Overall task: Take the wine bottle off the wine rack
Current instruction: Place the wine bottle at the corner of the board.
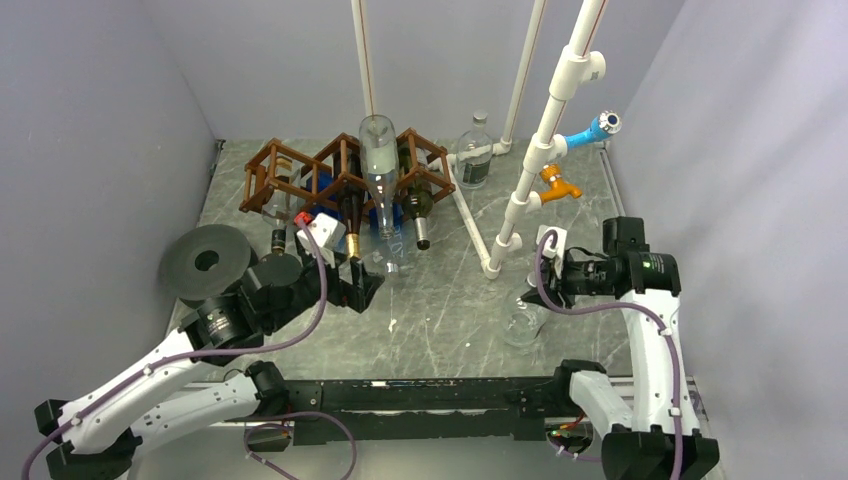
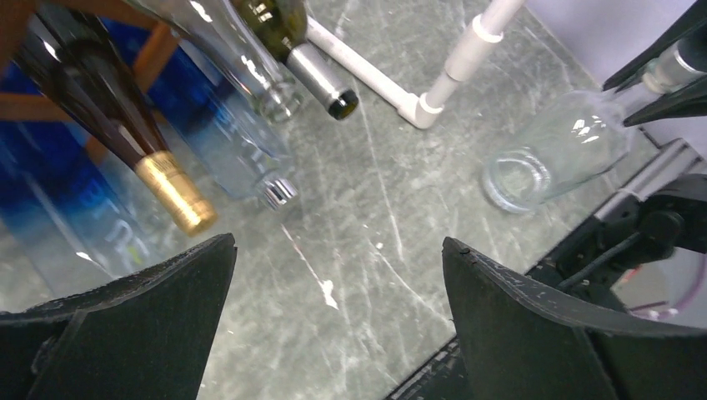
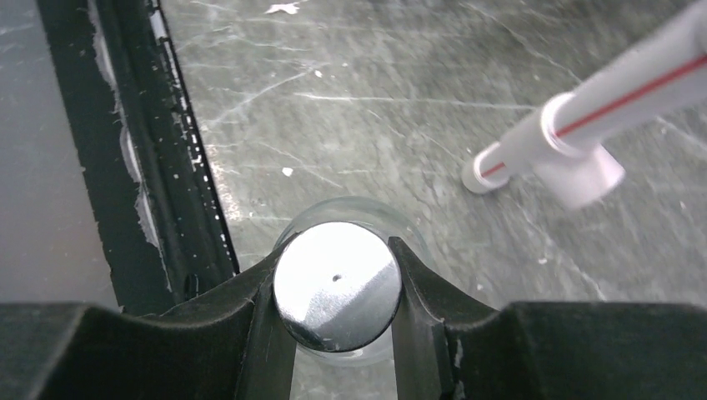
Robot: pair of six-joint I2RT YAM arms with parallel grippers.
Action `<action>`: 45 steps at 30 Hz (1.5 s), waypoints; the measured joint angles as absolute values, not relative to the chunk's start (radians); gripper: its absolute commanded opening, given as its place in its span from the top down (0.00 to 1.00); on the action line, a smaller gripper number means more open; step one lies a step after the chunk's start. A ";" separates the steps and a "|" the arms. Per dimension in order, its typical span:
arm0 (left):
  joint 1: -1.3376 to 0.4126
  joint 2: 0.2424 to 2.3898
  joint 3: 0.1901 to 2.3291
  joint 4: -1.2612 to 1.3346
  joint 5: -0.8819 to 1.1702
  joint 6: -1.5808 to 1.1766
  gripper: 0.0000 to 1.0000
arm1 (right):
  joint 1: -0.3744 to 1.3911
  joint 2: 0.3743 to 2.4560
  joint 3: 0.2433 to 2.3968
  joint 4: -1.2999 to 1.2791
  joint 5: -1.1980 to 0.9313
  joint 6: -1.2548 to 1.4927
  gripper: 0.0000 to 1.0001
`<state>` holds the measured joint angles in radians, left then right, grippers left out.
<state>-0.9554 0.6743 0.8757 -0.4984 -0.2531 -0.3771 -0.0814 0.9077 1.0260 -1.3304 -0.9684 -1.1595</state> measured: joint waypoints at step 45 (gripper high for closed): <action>-0.616 0.743 0.800 -0.234 -0.262 0.198 0.00 | -0.551 1.345 1.200 -0.541 -0.808 -0.437 1.00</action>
